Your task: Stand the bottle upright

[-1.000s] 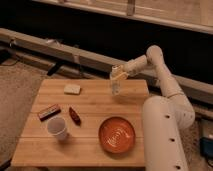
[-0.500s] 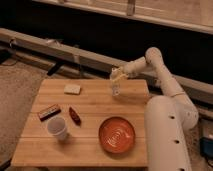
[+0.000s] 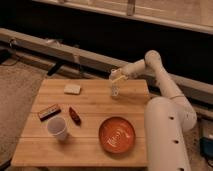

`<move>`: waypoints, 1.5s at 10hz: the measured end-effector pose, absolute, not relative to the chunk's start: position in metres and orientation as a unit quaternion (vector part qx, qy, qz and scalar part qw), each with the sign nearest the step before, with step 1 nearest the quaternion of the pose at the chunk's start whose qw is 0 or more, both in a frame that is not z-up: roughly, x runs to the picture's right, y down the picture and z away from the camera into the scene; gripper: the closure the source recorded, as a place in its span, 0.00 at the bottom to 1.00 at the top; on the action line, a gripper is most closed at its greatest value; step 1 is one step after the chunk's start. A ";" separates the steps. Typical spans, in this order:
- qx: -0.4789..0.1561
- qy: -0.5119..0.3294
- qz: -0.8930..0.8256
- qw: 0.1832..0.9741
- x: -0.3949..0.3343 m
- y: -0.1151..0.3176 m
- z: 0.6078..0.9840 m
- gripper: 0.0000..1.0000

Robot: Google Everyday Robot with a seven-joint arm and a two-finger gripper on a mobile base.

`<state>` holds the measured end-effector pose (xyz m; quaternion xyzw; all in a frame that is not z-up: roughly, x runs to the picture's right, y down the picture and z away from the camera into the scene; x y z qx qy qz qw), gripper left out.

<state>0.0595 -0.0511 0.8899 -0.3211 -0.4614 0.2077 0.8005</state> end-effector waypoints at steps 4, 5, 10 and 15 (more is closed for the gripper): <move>-0.327 -0.462 0.208 0.798 0.057 -0.047 0.896 0.62; -0.331 -0.461 0.207 0.797 0.056 -0.044 0.898 0.53; -0.340 -0.459 0.211 0.793 0.057 -0.039 0.903 0.20; -0.346 -0.457 0.212 0.792 0.054 -0.037 0.905 0.20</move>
